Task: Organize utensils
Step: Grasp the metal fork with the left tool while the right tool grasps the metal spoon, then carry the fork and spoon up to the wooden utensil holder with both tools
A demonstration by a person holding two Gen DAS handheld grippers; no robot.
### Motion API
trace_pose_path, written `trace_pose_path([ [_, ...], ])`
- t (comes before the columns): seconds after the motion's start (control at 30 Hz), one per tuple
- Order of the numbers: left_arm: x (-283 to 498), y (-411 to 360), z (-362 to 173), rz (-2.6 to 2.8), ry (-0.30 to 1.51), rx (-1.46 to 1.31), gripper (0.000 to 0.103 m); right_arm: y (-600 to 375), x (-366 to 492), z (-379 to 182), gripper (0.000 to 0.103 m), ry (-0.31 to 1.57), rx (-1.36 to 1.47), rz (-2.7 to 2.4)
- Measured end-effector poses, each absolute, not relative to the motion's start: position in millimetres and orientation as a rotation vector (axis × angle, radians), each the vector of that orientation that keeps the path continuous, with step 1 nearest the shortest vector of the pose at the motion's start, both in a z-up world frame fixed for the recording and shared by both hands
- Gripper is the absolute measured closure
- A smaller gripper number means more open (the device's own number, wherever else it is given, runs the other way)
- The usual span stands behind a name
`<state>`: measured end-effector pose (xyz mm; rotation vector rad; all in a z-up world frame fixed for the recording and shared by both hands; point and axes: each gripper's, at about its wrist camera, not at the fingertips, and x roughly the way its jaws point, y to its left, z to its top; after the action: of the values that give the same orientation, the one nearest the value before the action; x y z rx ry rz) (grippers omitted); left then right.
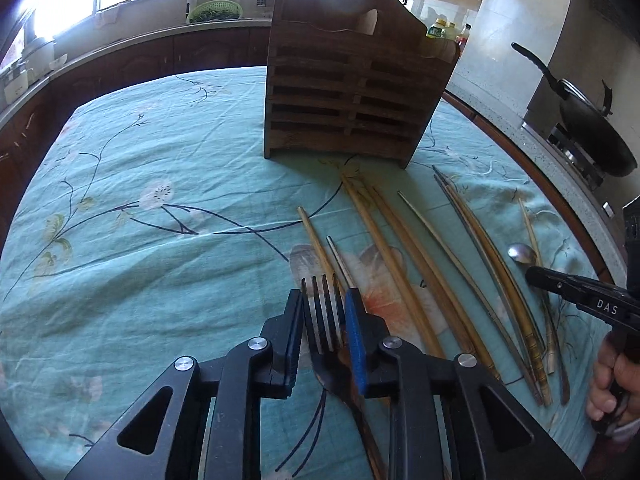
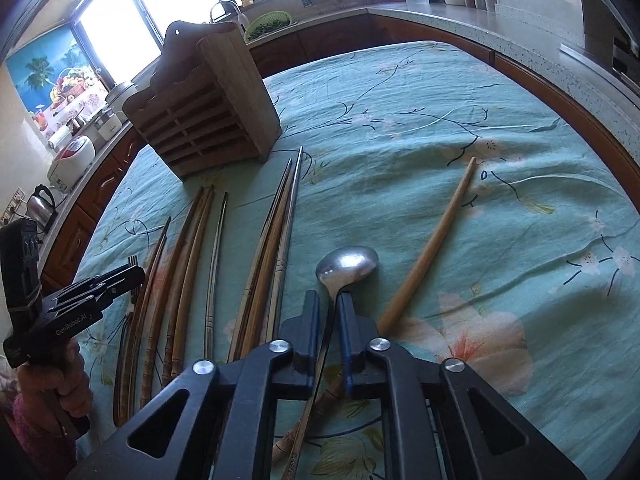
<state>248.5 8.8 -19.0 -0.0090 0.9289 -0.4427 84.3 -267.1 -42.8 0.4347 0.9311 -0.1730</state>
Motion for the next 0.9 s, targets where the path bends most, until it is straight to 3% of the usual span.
trace_pose_path([
  [0.4, 215, 32, 23, -0.440, 0.840, -0.041, 0.088, -256, 75, 4, 0.101, 0.809, 0.444, -0.107],
  [0.43, 210, 36, 29, -0.436, 0.822, -0.045, 0.097, -255, 74, 9, 0.101, 0.796, 0.444, -0.103],
  [0.5, 202, 43, 41, -0.432, 0.798, -0.058, 0.102, -253, 73, 20, 0.101, 0.770, 0.437, -0.097],
  [0.9, 161, 68, 94, -0.435, 0.658, -0.078, 0.103, -243, 77, 66, 0.101, 0.654, 0.389, -0.069],
])
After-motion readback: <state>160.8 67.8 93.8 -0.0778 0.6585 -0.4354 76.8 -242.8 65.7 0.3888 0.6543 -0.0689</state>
